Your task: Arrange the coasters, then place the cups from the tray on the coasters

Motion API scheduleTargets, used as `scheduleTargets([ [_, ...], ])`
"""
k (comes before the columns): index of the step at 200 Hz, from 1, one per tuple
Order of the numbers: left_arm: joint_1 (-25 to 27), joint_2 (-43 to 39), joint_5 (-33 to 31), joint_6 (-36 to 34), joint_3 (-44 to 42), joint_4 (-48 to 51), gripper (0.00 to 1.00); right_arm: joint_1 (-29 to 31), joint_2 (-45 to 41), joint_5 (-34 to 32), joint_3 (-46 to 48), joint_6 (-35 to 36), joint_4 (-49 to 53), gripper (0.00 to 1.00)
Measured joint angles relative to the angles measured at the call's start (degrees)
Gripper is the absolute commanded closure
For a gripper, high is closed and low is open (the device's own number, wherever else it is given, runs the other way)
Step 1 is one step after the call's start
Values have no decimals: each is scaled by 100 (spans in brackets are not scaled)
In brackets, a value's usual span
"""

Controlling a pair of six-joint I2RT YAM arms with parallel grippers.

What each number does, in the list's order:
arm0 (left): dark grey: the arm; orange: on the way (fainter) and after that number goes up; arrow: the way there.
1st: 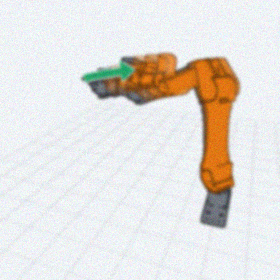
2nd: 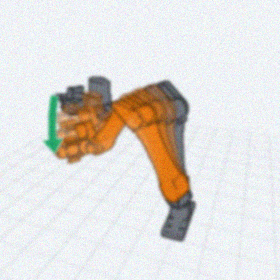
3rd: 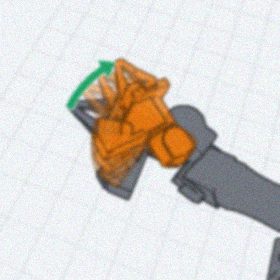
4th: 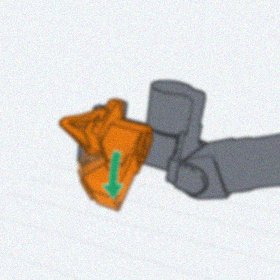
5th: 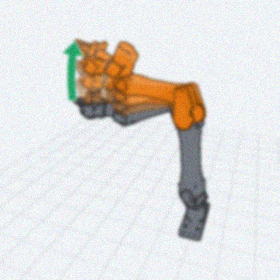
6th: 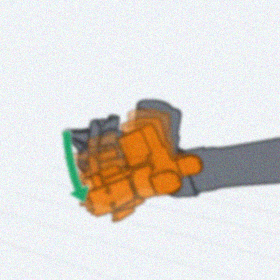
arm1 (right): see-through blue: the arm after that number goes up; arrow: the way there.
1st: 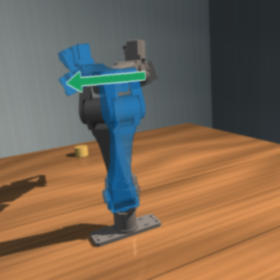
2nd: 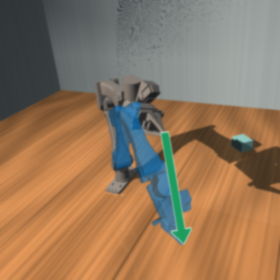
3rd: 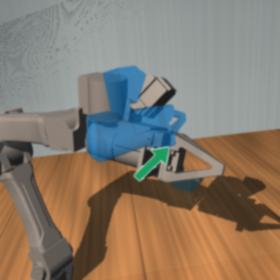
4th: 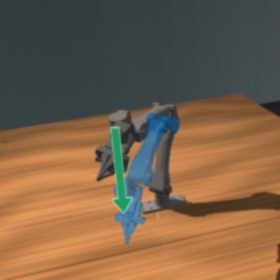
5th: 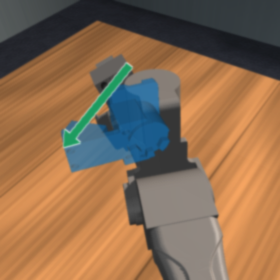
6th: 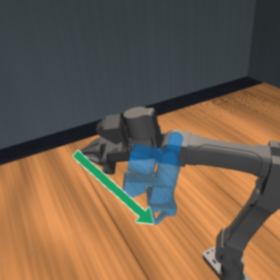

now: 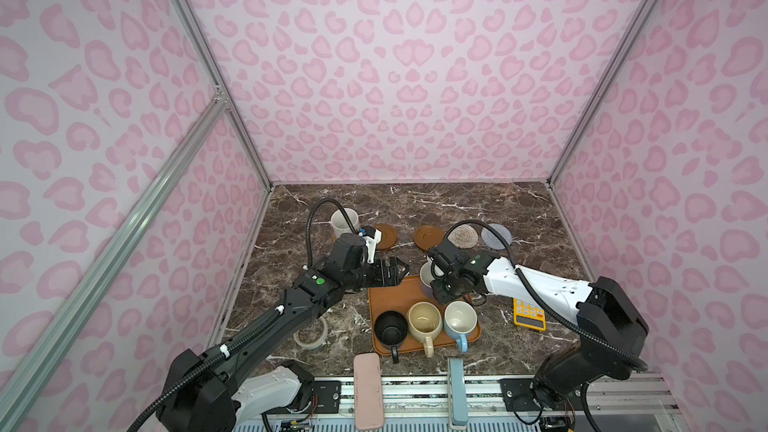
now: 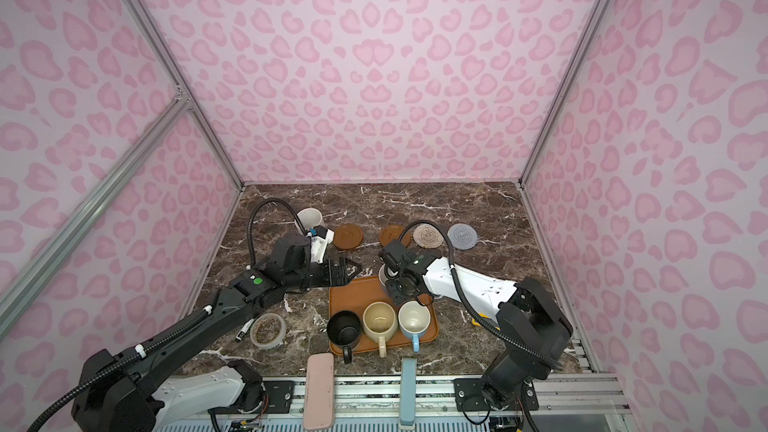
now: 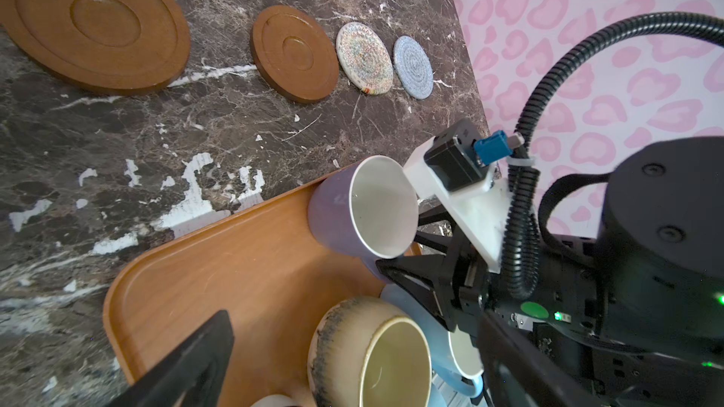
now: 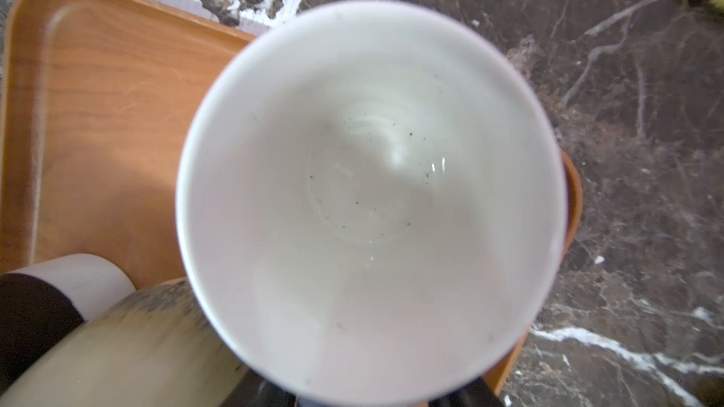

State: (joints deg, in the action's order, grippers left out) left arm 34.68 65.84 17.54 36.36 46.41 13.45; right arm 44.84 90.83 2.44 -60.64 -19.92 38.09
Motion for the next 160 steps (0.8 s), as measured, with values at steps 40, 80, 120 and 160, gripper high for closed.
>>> scheduleTargets([
  [40, 11, 50, 0, 63, -37, -160, 0, -7, 186, -105, -11, 0, -20, 56],
  [80, 13, 72, -57, 63, -52, -162, 0, -9, 306, -136, -59, 0, -35, 71],
  [120, 17, 101, -109, 61, -52, -162, 0, -11, 317, -173, -140, 2, 81, 87],
  [160, 20, 173, -149, 59, -52, -168, 0, 0, 304, -188, -199, 17, 127, 100],
])
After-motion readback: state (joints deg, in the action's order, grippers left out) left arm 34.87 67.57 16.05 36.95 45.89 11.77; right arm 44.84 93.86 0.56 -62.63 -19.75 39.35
